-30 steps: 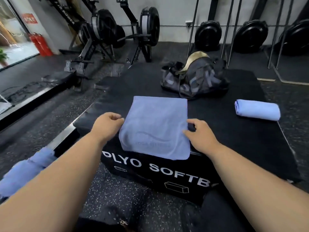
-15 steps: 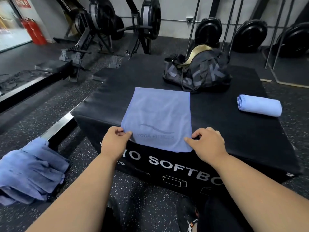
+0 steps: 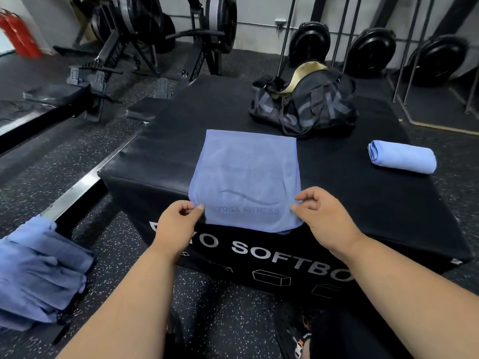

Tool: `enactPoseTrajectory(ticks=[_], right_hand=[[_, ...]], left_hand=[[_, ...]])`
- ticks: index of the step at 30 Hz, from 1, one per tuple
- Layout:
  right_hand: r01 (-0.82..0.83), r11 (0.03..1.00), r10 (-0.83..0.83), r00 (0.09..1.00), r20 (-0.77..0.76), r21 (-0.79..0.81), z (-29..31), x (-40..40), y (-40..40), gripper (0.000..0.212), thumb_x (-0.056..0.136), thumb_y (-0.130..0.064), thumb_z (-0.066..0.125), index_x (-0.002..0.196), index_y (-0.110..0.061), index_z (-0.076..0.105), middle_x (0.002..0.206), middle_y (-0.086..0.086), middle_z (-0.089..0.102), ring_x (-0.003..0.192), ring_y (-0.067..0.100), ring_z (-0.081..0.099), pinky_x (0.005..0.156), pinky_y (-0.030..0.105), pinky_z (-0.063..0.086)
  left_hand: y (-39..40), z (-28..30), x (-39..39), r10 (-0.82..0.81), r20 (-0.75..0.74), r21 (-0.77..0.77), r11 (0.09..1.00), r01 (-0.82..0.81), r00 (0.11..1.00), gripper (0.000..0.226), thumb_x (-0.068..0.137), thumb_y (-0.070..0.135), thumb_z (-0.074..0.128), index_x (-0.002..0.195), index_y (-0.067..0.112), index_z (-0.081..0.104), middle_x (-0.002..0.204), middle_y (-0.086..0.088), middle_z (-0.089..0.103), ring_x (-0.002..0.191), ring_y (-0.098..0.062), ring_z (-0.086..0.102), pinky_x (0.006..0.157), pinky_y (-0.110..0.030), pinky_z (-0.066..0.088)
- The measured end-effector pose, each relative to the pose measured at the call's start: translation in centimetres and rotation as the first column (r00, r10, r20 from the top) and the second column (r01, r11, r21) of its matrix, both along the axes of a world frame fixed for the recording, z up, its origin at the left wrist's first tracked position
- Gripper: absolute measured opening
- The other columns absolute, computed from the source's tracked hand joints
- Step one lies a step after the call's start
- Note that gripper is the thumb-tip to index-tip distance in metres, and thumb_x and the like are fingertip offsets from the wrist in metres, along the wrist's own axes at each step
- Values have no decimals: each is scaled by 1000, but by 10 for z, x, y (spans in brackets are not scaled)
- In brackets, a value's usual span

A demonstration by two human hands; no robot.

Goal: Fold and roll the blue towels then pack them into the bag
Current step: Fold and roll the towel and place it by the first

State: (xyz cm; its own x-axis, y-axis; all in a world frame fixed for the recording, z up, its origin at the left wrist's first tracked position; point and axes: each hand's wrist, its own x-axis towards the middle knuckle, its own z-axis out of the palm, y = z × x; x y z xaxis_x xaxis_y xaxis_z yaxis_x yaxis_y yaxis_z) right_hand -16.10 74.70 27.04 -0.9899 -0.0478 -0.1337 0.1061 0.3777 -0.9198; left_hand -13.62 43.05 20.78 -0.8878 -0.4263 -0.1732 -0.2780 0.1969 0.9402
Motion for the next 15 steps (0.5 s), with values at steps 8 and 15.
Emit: enactPoseTrajectory(ticks=[8, 15], right_hand=[[-38, 974, 52, 997, -56, 225, -5, 4, -7, 46, 94, -14, 76, 133, -29, 59, 67, -2, 61, 70, 8, 59, 89, 28, 51], [13, 977, 0, 998, -62, 211, -5, 2, -9, 51, 93, -24, 79, 138, -30, 57, 72, 1, 63, 72, 6, 63, 86, 20, 48]], left_hand=[[-29, -1, -7, 13, -93, -4, 1000, -13, 996, 23, 98, 33, 72, 87, 17, 59, 64, 13, 49, 59, -9, 41, 64, -30, 38], [-38, -1, -9, 39, -141, 5, 999, -38, 989, 24, 101, 33, 68, 89, 15, 57, 56, 20, 44, 55, -3, 38, 64, -31, 37]])
